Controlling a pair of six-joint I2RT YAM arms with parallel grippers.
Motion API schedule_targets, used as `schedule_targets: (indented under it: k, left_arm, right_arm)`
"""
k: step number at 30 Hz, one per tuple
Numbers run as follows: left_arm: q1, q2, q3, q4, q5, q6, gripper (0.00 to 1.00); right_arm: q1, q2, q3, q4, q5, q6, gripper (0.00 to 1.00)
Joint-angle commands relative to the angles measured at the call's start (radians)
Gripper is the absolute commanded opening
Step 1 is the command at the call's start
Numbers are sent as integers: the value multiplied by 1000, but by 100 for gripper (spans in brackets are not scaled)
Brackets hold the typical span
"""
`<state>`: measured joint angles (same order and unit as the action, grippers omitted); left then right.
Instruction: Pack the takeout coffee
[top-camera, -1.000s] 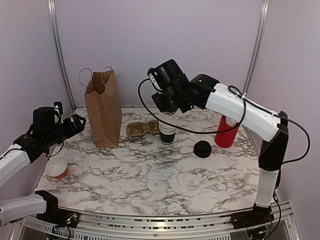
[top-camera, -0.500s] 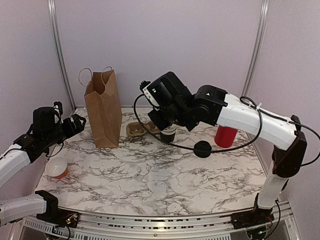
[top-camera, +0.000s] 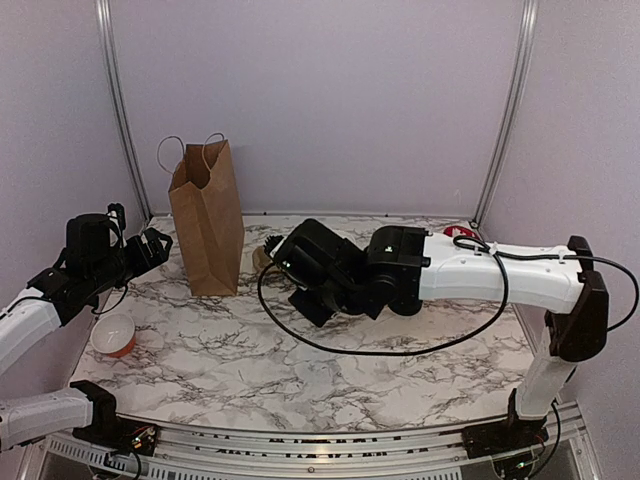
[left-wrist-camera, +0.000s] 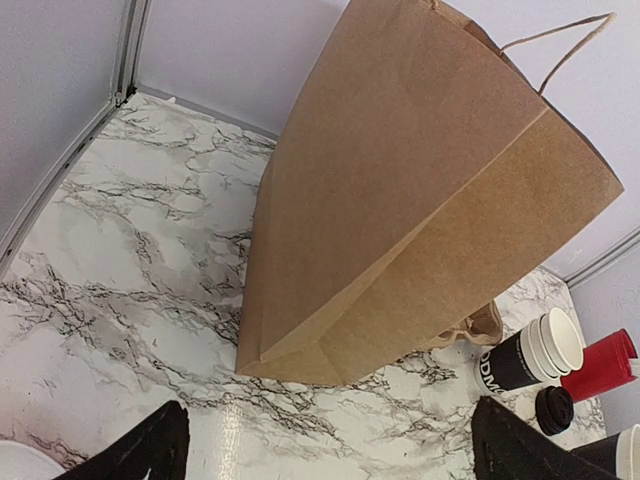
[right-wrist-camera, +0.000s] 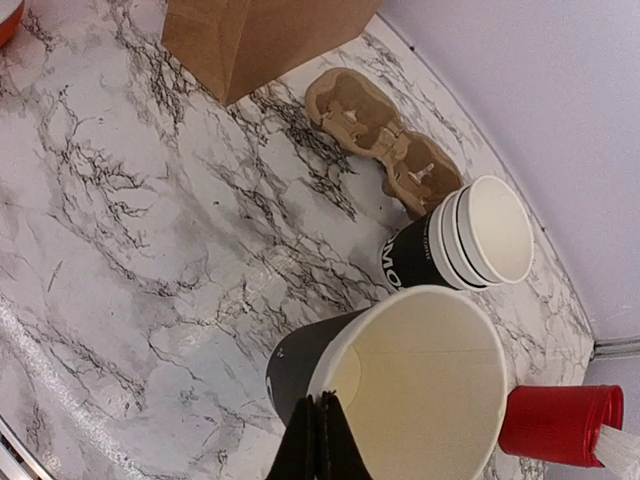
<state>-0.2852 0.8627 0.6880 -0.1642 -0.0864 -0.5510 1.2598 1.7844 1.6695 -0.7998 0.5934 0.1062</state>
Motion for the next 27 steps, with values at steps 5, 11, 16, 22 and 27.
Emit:
schedule_targets:
  k: [5,11,16,22,27]
  left_arm:
    - [-5,10,-13,31,16,-5,99]
    - [-4,9,-14,31,17,-6,99]
    - [-5,11,-15,31,19,-7,99]
    - [-5,12,-13,30,20,-5,99]
    - [-5,16,-12,32,23,-6,99]
  right_arm:
    - [38,-21,-106,68,-41,77,0]
    - [63,34,-136,79,-42,109,0]
    - [75,65,-145,94,-51,116,0]
    - [78,90,-152,113,-74,121,0]
    - [77,97,-156,119,-77,114,0]
